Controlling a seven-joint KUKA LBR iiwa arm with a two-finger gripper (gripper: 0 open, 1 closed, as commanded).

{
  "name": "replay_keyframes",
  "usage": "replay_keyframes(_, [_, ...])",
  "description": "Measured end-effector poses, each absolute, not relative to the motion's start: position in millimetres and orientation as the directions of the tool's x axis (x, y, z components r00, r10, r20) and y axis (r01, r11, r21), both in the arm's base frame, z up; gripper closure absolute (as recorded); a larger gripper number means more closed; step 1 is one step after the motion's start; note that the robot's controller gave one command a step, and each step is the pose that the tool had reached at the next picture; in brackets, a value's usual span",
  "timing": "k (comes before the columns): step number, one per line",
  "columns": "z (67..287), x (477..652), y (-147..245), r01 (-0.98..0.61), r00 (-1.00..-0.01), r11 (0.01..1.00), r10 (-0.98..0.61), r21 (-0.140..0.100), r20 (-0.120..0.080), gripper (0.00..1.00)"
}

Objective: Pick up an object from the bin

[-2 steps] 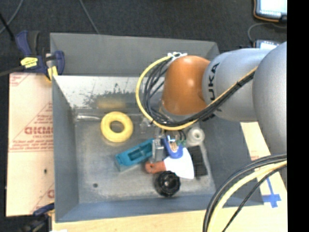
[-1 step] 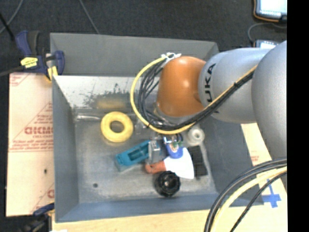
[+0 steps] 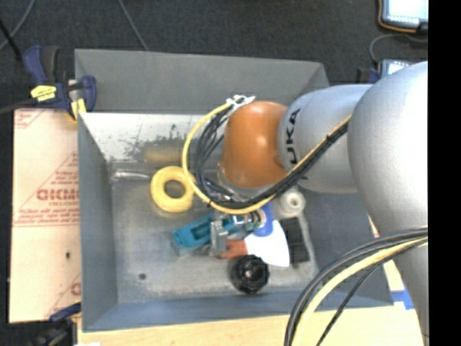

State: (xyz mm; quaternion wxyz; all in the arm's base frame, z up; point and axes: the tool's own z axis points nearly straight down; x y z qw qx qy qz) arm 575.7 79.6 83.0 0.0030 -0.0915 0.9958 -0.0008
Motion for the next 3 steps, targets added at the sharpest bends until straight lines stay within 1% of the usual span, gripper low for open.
replay_keyframes(1, [70.5,572.8,83.5,-0.232,-0.973,0.973,-0.232,-0.006,-0.007,1.0])
replay_keyframes(3, [72.3,572.3,83.3,-0.232,-0.973,0.973,-0.232,-0.005,-0.007,1.0])
